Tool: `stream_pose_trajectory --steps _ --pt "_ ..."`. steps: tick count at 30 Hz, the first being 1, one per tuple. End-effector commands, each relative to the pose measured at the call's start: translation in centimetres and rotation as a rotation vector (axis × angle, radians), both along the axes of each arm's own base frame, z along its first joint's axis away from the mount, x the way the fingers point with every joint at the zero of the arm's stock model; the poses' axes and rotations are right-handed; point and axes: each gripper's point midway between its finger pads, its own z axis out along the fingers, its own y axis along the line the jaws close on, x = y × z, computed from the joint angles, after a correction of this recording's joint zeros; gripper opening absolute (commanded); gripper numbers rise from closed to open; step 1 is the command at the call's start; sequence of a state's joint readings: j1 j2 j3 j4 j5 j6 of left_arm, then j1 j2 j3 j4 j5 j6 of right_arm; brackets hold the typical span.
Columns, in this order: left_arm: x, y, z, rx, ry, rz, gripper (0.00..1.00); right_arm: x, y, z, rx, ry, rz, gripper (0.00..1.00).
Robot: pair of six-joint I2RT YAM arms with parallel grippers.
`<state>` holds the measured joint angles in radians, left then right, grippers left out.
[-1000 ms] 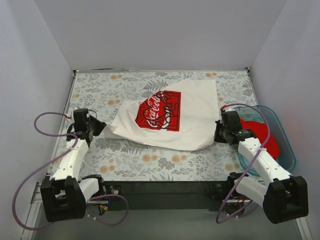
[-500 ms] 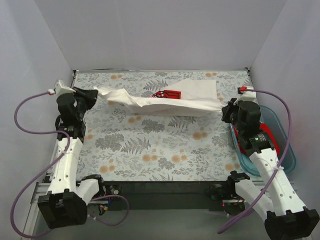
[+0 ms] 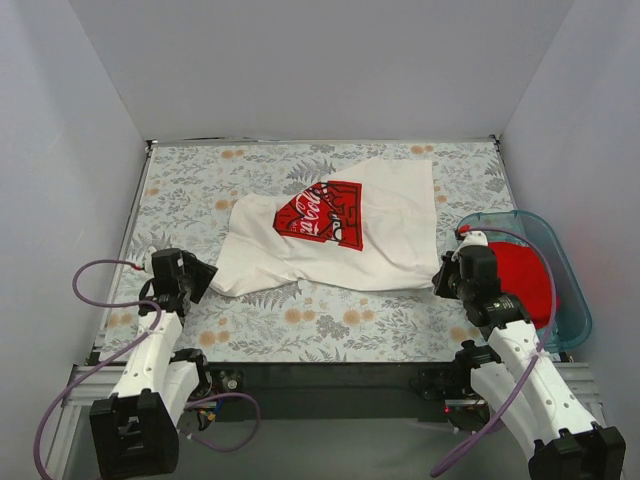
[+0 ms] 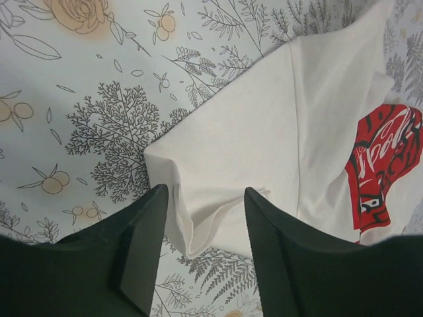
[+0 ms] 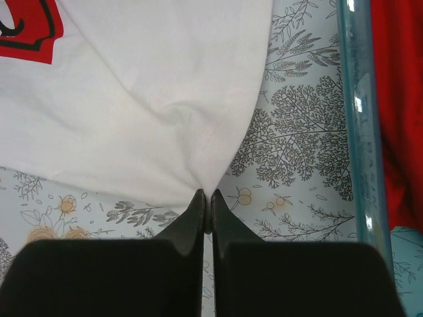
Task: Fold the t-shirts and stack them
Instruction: Flatten the tshirt out
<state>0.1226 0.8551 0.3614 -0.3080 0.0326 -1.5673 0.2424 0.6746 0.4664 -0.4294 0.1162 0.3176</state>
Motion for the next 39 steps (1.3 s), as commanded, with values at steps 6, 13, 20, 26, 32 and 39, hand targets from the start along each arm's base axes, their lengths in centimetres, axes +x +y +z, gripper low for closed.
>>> stream_pose_trajectory --steps 6,13,20,26,32,39 --pt "-0.6 2.6 1.4 0.18 0.114 -0.017 0.66 0.3 1.3 0.8 0.06 -0.001 0.036 0.01" --pt "-1.0 2.0 -0.6 0.155 0.254 -0.092 0.66 0.2 1.7 0.7 0.075 0.002 0.053 0.01" --pt "-0.8 1.1 -1.2 0.094 0.333 -0.116 0.66 0.1 1.9 1.1 0.083 -0.012 0.07 0.01" --pt "-0.6 0.9 -1.4 0.077 0.432 -0.13 0.61 0.2 1.9 1.4 0.074 -0.032 0.08 0.01" --pt "-0.5 1.1 -1.7 0.112 0.517 -0.133 0.58 0.2 1.9 1.5 0.071 -0.048 0.091 0.01" --pt "0.2 0.6 -1.7 0.134 0.555 -0.134 0.53 0.1 2.6 1.6 0.092 -0.062 0.127 0.01"
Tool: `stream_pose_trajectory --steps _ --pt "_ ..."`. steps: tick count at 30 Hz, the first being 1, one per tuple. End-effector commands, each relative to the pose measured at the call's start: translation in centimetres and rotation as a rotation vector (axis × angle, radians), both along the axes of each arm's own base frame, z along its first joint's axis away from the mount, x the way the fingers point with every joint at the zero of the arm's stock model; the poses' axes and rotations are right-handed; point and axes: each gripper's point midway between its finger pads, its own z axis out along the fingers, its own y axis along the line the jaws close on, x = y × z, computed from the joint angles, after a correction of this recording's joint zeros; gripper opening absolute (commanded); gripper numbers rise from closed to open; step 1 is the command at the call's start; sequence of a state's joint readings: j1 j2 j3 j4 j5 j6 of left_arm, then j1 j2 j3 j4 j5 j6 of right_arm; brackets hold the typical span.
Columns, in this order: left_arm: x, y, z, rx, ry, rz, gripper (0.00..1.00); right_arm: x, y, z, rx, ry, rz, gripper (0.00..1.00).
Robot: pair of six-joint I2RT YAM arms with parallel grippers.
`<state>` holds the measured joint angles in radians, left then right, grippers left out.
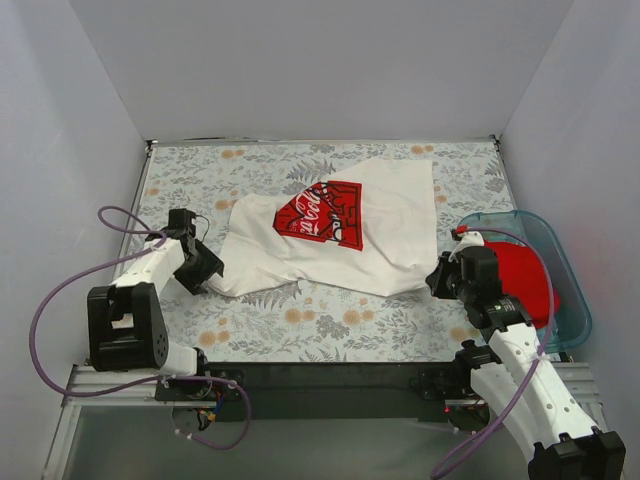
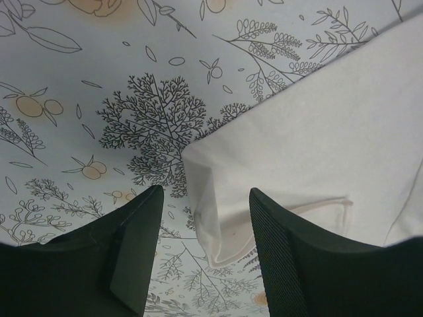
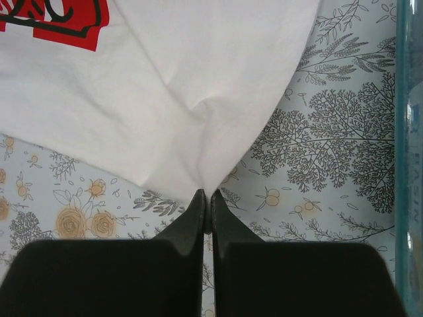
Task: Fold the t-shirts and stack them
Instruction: Flatten the tshirt out
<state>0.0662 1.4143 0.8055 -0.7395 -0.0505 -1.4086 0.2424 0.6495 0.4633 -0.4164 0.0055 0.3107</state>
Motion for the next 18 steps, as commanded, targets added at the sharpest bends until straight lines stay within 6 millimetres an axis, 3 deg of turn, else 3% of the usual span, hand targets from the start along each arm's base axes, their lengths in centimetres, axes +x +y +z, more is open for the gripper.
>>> stream_pose_trajectory --steps 1,9,18 --pt "0.58 0.16 0.81 0.039 0.008 0.005 0.53 0.39 0.7 0.77 0.023 -0.043 0.039 0.01" --pt "0.58 0.35 0.48 0.084 0.048 0.003 0.45 0.42 0.96 0.85 0.033 -0.053 0.052 0.01" --pt "0.17 0.15 0.47 0.122 0.062 -0.01 0.2 0.4 1.14 0.94 0.038 -0.06 0.063 0.01"
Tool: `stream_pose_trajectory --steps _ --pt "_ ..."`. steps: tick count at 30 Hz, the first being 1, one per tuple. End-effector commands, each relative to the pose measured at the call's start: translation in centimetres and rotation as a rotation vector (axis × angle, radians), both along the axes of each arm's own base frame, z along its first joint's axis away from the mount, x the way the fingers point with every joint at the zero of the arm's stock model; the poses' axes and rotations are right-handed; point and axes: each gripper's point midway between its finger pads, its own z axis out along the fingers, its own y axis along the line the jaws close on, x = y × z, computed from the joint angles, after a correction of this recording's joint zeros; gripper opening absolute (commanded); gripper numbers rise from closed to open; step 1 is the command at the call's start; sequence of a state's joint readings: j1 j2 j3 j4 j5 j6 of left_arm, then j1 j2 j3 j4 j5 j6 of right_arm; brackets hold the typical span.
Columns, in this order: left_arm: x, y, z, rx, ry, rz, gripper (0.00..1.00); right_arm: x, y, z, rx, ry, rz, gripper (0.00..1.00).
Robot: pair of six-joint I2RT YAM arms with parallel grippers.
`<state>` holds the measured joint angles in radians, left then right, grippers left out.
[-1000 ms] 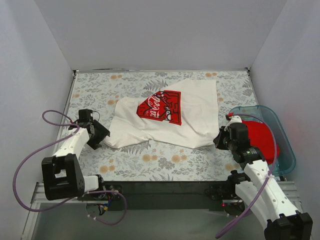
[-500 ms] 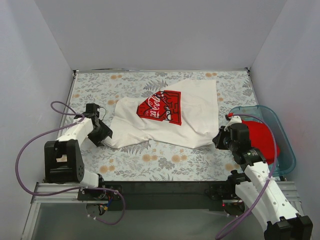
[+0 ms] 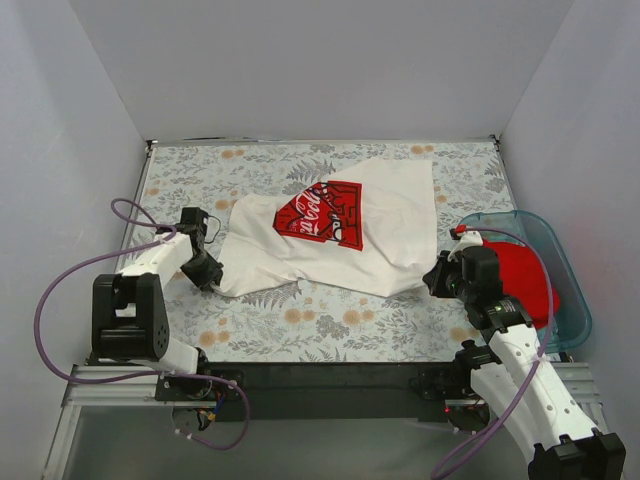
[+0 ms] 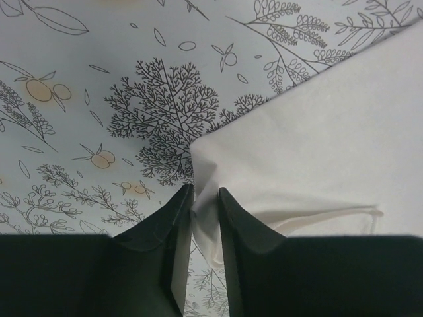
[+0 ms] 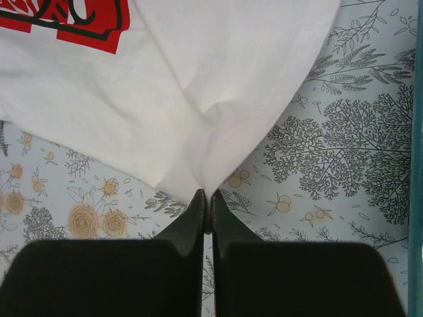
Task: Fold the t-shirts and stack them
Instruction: Flatten the tshirt out
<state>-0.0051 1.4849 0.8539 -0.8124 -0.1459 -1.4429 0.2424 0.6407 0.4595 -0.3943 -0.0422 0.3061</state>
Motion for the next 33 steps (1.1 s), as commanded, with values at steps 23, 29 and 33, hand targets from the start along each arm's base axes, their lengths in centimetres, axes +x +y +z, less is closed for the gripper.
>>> stream_pose_trajectory --steps 23,29,33 --pt "10.5 4.8 14.0 0.192 -0.381 0.064 0.0 4.7 -2.3 5.8 -0.1 -0.07 -0.155 0.01" --pt "13.8 6.9 32.1 0.283 -0.785 0.138 0.0 7.8 -3.4 19.3 -0.149 -0.321 -0.184 0.01" --pt "10.0 7.5 41.0 0.323 -1.03 0.192 0.0 6.2 -3.5 28.3 -0.131 -0.502 -0.153 0.01"
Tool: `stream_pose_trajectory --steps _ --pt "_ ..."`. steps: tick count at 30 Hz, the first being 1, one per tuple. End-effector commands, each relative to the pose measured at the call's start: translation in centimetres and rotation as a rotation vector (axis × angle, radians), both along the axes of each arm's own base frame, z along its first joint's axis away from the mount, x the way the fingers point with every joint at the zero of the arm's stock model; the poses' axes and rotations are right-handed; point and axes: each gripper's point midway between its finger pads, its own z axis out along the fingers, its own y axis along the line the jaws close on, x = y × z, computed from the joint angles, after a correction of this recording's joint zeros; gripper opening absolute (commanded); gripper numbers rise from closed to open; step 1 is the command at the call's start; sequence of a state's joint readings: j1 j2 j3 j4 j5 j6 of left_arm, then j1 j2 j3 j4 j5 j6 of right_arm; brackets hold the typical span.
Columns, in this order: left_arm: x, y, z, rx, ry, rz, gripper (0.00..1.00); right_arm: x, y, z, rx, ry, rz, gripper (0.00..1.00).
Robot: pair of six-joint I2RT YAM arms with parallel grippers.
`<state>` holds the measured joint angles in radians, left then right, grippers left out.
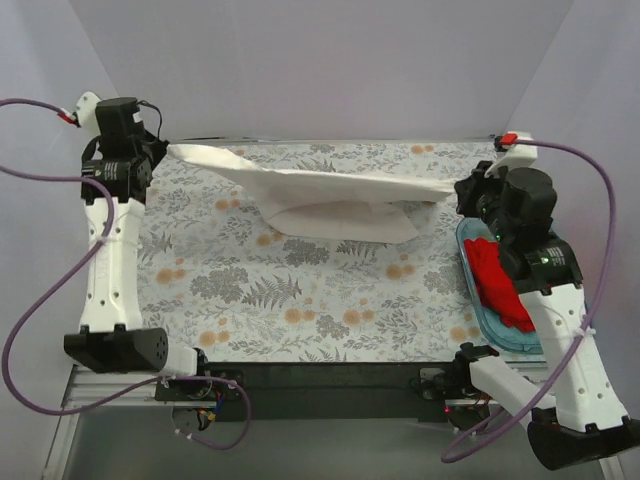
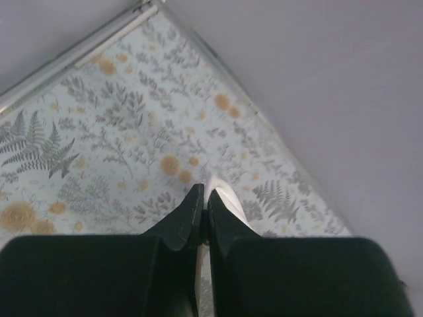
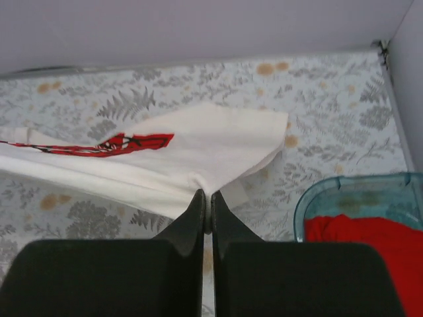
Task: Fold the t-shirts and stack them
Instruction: Flatten the tshirt out
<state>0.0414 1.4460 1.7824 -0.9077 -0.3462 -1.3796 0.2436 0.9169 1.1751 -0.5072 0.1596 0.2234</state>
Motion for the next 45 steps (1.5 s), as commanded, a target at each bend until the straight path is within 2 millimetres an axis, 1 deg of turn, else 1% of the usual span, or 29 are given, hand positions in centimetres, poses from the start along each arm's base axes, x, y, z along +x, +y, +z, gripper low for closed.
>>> stream_pose_trajectory --steps 1,2,4,5,8,9,10,12,15,18,19,21,23,24,25,27,28,29,30,31,32,33,35,36,38,40,41,43,45 --pt "-6.3 2.0 9.1 0.078 -0.246 0.1 0.0 -2.3 -1.4 7.5 -0.053 -0.172 -0.001 0.01" --pt "-9.5 1.9 12.4 0.086 -0.364 0.102 0.0 -3.4 -1.5 10.3 -0.04 -0.241 0.01 0.01" --pt "-12.0 2.0 14.9 0.118 -0.483 0.108 0.0 -6.0 -1.3 13.5 -0.043 -0.342 0.062 0.01" --pt "-15.5 2.0 17.3 0.134 -0.585 0.117 0.0 -7.5 -1.4 15.9 -0.038 -0.408 0.075 0.01" --pt "-20.5 2.8 22.0 0.213 -0.737 0.168 0.0 -11.3 -2.0 19.6 -0.059 -0.528 0.103 0.01" --pt "-21.7 2.9 23.2 0.237 -0.764 0.175 0.0 -13.3 -2.5 21.9 -0.059 -0.601 0.098 0.01" --pt "-23.7 2.6 25.6 0.261 -0.823 0.163 0.0 -14.2 -2.7 22.9 -0.074 -0.633 0.103 0.01" --pt "-24.7 2.2 27.7 0.266 -0.873 0.138 0.0 -16.4 -3.2 25.4 -0.087 -0.711 0.099 0.01" --pt "-27.0 2.0 30.9 0.295 -0.967 0.123 0.0 -17.1 -3.7 27.0 -0.106 -0.75 0.084 0.01" --pt "-25.1 1.4 31.9 0.337 -0.965 0.084 0.0 -16.1 -3.1 27.3 -0.114 -0.743 0.107 0.01" --pt "-22.6 0.8 31.3 0.341 -0.924 0.05 0.0 -14.9 -2.6 26.5 -0.121 -0.711 0.119 0.01" --pt "-17.9 -0.4 28.6 0.36 -0.828 -0.017 0.0 -12.1 -2.0 24.4 -0.13 -0.63 0.124 0.01" --pt "-12.9 -1.7 25.1 0.364 -0.721 -0.084 0.0 -8.0 -1.3 19.9 -0.142 -0.491 0.123 0.01" --pt "-9.5 -2.5 21.1 0.35 -0.631 -0.129 0.0 -6.7 -1.1 18.1 -0.148 -0.443 0.123 0.01" --pt "-7.7 -3.0 19.1 0.339 -0.588 -0.151 0.0 -4.1 -0.5 13.9 -0.16 -0.355 0.129 0.01" --pt "-2.7 -4.0 11.6 0.319 -0.451 -0.198 0.0 -1.6 -0.1 9.3 -0.172 -0.271 0.121 0.01" --pt "-1.2 -4.3 8.7 0.316 -0.404 -0.212 0.0 -0.2 0.0 8.6 -0.169 -0.295 0.109 0.01" --pt "0.7 -4.6 5.6 0.316 -0.351 -0.228 0.0 1.5 0.2 3.3 -0.191 -0.193 0.106 0.01" --pt "2.3 -4.9 1.5 0.312 -0.299 -0.241 0.0 2.4 0.3 1.7 -0.195 -0.179 0.1 0.01" --pt "3.5 -5.2 -0.7 0.311 -0.266 -0.254 0.0 3.4 0.3 0.0 -0.204 -0.163 0.092 0.01" --pt "4.4 -5.4 -2.7 0.307 -0.237 -0.266 0.0 5.1 0.3 -3.3 -0.218 -0.124 0.075 0.01" --pt "6.4 -5.6 -7.1 0.299 -0.158 -0.28 0.0 5.9 0.2 -4.8 -0.227 -0.104 0.064 0.01" --pt "8.2 -6.3 -11.2 0.287 -0.089 -0.317 0.0 8.4 0.2 -7.8 -0.24 -0.075 0.036 0.01" --pt "9.6 -6.6 -14.8 0.278 -0.02 -0.337 0.0 9.0 0.2 -9.7 -0.249 -0.046 0.036 0.01" --pt "11.0 -6.8 -17.7 0.265 0.029 -0.357 0.0 10.6 0.1 -12.9 -0.27 0.001 0.02 0.01" --pt "12.4 -6.8 -21.1 0.256 0.091 -0.362 0.0 12.2 -0.1 -14.0 -0.283 -0.002 0.01 0.01" --pt "12.7 -6.7 -21.8 0.255 0.101 -0.365 0.0 13.0 -0.2 -16.0 -0.301 0.043 0.01 0.01" --pt "13.7 -6.6 -23.8 0.25 0.125 -0.368 0.0 14.5 -0.4 -16.1 -0.309 0.043 0.004 0.01" --pt "14.8 -6.5 -24.1 0.244 0.12 -0.378 0.0 15.7 -0.5 -18.3 -0.33 0.093 0.012 0.01"
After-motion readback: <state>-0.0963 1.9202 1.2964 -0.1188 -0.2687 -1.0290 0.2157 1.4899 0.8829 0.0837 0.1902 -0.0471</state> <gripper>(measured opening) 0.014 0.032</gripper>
